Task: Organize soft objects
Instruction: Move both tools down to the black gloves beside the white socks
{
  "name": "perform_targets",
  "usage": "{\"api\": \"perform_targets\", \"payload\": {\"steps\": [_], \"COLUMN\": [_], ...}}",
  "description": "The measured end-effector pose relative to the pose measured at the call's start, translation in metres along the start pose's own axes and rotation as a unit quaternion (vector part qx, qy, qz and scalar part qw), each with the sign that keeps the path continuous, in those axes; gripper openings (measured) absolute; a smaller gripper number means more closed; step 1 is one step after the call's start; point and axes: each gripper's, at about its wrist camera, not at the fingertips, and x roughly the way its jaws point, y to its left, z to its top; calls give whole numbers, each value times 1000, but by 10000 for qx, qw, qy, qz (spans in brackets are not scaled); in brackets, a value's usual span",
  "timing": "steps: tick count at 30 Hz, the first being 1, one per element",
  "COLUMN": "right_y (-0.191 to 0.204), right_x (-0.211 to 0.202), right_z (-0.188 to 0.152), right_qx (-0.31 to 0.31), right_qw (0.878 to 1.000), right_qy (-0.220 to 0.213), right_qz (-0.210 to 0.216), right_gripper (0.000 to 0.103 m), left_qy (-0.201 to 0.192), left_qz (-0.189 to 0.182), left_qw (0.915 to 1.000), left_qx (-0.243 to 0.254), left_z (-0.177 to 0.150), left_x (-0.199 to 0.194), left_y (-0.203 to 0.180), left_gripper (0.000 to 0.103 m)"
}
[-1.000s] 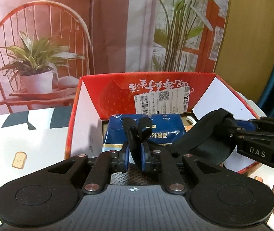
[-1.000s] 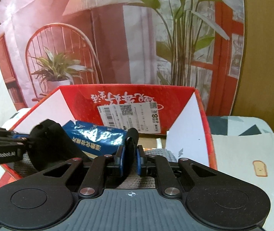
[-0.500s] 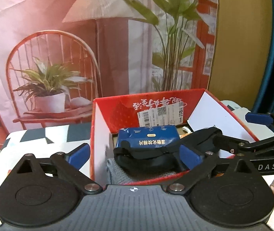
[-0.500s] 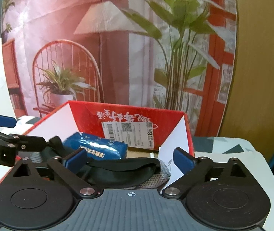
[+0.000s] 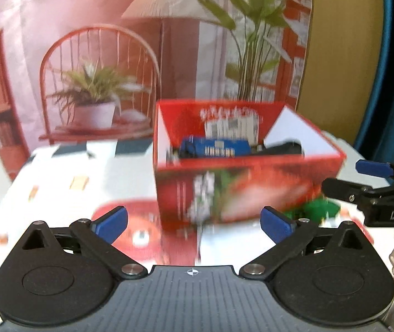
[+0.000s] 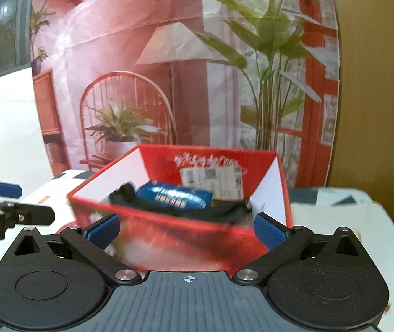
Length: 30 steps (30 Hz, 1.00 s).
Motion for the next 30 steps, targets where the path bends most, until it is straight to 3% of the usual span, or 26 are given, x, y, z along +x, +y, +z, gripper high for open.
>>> {"api": "perform_targets", "payload": {"steps": [4, 7, 14, 21, 30], "right_y": [5, 7, 5, 9, 10], "right_x": [-19, -23, -31, -22, -6], "right_z": [-38, -66, -110, -122, -133], "right_qx": [30, 59, 412, 309, 303], "right_qw": [9999, 9990, 9961, 9948, 9902], "right_qy": [118, 434, 729, 952, 1348], "right_qz": [-106, -116, -283, -204, -214], "right_gripper": [103, 103, 103, 103, 103], "left_qy": [422, 660, 1099, 1407, 1347], "left_qz": [-36, -110, -106, -45, -120], "left_qw": [9989, 9973, 9936, 9894, 9892], "left_qx": [-183, -306, -226, -358, -560], "left_z": [-42, -65, -87, -99, -105], "left_x": [-4, -3, 11, 28, 33], "left_y": [-1, -2, -9, -2, 1], "left_gripper": [103, 103, 103, 103, 103]}}
